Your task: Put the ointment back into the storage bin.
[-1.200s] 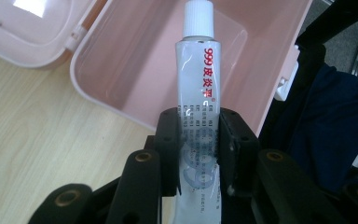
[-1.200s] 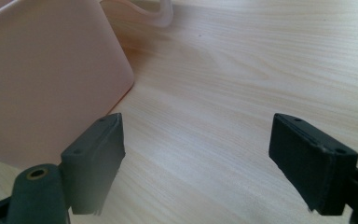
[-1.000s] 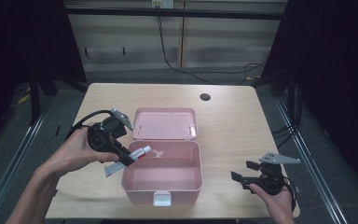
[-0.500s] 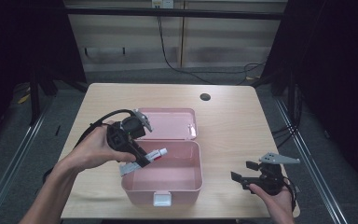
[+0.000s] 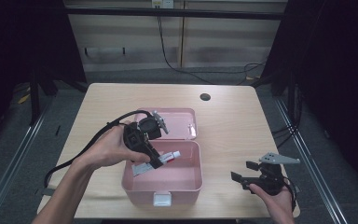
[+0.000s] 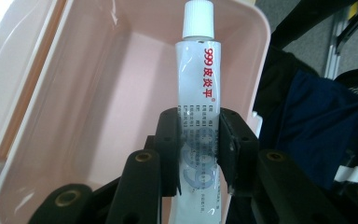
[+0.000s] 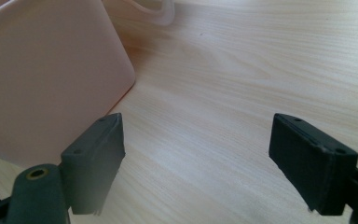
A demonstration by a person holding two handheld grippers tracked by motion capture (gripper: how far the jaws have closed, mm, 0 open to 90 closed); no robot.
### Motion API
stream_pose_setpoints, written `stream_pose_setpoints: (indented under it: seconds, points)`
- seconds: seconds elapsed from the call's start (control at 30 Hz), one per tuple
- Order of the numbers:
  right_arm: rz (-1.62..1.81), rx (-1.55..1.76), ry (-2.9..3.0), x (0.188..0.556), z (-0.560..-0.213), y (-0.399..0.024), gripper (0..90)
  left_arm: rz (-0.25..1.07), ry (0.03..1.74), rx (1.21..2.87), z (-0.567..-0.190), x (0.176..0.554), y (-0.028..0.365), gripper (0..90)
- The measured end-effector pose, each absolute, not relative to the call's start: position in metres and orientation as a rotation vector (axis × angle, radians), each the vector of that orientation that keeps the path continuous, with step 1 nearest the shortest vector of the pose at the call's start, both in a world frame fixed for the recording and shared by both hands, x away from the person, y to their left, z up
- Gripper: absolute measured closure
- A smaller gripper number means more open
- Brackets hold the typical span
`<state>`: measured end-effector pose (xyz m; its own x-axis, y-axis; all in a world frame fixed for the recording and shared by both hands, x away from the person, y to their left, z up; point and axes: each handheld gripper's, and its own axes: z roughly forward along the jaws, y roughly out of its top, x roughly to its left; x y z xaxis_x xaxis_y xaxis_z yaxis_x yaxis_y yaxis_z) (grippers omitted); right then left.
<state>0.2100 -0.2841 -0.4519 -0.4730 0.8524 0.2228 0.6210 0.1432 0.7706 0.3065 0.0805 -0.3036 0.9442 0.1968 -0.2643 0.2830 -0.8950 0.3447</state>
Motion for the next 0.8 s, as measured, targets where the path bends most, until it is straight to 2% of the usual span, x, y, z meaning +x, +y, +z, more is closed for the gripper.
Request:
stream_pose_setpoints:
  seconds: [0.8]
  points:
    - [1.238, 1.435, 2.16, 0.21, -0.452, -0.284, 17.7, -0.373, 0.301, 2.771, -0.337, 0.306, 0.054, 70.9]
